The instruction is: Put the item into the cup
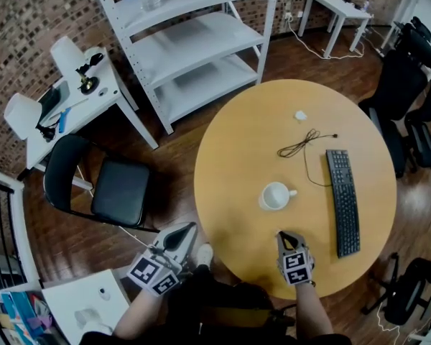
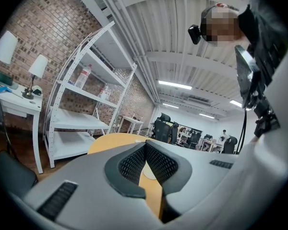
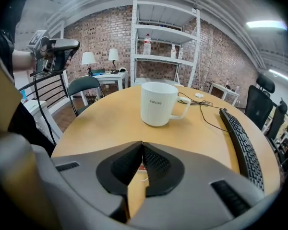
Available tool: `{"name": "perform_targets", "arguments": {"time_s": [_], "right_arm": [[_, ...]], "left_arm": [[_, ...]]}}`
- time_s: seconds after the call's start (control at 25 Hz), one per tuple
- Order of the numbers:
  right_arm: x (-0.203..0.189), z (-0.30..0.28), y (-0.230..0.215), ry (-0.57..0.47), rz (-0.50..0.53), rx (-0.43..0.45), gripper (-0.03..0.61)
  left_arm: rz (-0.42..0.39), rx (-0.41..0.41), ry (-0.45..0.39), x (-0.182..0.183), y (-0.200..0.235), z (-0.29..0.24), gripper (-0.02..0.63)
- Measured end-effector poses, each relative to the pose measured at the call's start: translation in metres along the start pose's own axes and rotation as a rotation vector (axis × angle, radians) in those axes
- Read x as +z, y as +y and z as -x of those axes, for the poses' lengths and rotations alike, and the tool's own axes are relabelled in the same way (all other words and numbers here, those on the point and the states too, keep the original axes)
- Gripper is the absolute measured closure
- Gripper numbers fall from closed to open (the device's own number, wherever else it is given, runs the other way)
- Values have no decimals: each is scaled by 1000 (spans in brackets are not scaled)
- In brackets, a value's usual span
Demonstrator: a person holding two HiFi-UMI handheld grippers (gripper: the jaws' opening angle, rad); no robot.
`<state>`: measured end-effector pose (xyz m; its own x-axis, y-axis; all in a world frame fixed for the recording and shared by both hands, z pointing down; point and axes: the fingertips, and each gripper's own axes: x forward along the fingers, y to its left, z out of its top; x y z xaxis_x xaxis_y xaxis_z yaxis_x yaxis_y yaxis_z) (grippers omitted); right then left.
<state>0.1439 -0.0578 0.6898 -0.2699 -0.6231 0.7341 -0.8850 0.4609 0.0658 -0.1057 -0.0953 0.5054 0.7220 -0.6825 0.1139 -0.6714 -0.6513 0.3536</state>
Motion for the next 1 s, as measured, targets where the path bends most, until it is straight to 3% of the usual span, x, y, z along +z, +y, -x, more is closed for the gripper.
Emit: {"name": "perform_targets", "arguments": {"time_s": [0.32, 0.56, 0.76, 1.0], "right_arm": [[40, 32, -14, -98, 62, -62, 578], [98, 58, -30, -207, 173, -116, 578], [139, 55, -40, -245, 292, -146, 578], [156, 21, -45, -234, 180, -167, 578]], "left_arm": [[-26, -41, -37, 12, -1, -10, 611], [-51, -46, -67, 23, -2, -11, 611], [-62, -2, -117, 35, 5, -3, 611], [-17, 98, -150, 31, 44, 40, 611]]}}
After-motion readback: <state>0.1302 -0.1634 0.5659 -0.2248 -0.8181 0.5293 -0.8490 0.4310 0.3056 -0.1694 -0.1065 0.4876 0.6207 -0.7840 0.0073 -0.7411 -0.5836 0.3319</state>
